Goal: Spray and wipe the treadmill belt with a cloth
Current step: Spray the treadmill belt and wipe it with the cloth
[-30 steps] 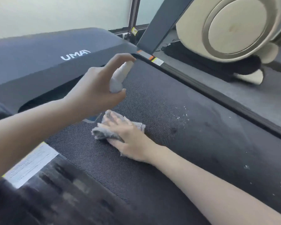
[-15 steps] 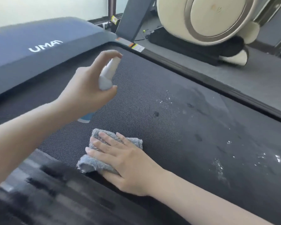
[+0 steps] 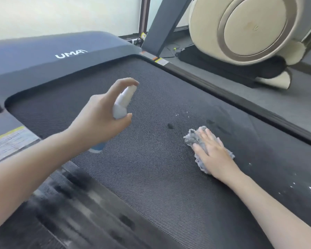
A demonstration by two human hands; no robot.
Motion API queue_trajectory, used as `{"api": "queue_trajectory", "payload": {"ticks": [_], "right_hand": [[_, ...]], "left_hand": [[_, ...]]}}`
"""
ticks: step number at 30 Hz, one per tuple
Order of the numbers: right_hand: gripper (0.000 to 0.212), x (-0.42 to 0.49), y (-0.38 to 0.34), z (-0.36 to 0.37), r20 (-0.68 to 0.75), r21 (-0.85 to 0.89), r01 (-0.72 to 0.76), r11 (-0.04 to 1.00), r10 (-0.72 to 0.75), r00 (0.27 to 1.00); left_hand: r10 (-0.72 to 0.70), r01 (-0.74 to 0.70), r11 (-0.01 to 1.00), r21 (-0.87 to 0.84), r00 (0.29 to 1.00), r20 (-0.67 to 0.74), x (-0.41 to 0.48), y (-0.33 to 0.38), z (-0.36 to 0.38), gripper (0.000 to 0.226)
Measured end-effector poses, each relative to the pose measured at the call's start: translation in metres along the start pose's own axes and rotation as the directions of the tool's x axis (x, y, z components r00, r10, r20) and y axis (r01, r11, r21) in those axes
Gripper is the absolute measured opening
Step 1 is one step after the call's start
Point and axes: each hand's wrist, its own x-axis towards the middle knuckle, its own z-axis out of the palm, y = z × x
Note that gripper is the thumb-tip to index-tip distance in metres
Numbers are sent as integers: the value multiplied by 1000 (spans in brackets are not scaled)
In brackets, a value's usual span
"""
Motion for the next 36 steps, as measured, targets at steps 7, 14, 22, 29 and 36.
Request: {"api": "queue_trajectory", "payload": {"ticks": [7,14,22,29,36], "right_hand": [[61,-12,39,-16,-72,11,-247,969,247,966],[59,-12,35,-17,-88,-32,-220,975,216,972],[57,-14,32,-17,-93,-59,-218,974,212,973],[57,-12,36,-15,-119,-59,-187,980,180,977],[53,-11,41,-11,-123,-53,-164,985,157,980]], "left_hand": [[53,-60,997,58,993,109,-4,20,14,65],[99,-114,988,102,985,143,3,18,46,68],[-7,3,983,183,1000,21,44,13,73,56],[-35,22,978,207,998,60,96,25,95,57],[-70,50,957,286,996,62,118,8,113,57]]}}
